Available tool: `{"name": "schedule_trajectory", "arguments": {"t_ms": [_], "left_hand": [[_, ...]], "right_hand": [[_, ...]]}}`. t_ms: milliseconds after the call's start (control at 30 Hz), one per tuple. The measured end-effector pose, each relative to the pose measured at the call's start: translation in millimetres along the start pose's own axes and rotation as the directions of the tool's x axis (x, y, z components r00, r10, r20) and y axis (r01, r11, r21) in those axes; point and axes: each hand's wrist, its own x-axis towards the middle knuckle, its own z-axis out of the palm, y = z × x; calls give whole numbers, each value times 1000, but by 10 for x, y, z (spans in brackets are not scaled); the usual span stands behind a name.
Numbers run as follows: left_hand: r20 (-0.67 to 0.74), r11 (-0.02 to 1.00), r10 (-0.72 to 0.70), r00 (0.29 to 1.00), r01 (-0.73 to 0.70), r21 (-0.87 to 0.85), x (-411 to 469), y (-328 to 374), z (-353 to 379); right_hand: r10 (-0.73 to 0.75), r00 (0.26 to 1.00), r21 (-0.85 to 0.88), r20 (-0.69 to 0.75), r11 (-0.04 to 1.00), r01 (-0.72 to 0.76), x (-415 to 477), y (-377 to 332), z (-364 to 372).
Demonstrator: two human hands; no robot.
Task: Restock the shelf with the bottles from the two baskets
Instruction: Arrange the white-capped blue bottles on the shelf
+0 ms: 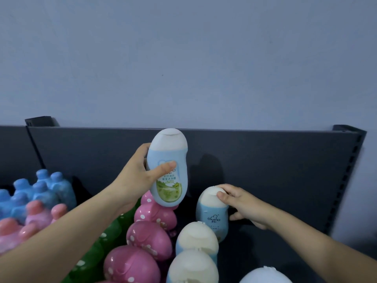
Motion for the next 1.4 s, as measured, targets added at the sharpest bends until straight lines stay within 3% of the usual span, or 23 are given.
{"name": "schedule_trajectory", "arguments": {"t_ms": [767,867,933,1033,1167,1267,1400], "left_hand": [[42,995,13,999,-9,-97,-50,-30,-65],[67,992,40,997,-31,-125,-52,31,-10],[85,989,66,994,-54,-137,-47,108,41],[106,986,111,988,-96,-140,-25,253,153],[185,978,190,964,-170,-121,-53,465,448],[280,971,230,932,-202,-127,-152,561,719],[391,981,192,900,-177,-73,-268,492,1025]], "right_hand": [[84,968,-8,236,996,-84,-236,-219,233],[43,990,-97,135,995,-30,-281,-331,148],[-62,998,-41,-2,997,62,-339,-505,30],[-229,960,32,-161,971,237,-506,-870,-115],[-394,896,53,-206,910,412,-760,-1230,-183],[-435,865,64,-252,884,463,-959,-1254,-245],[-379,861,79,-340,900,428,-1168,-978,-360]]}}
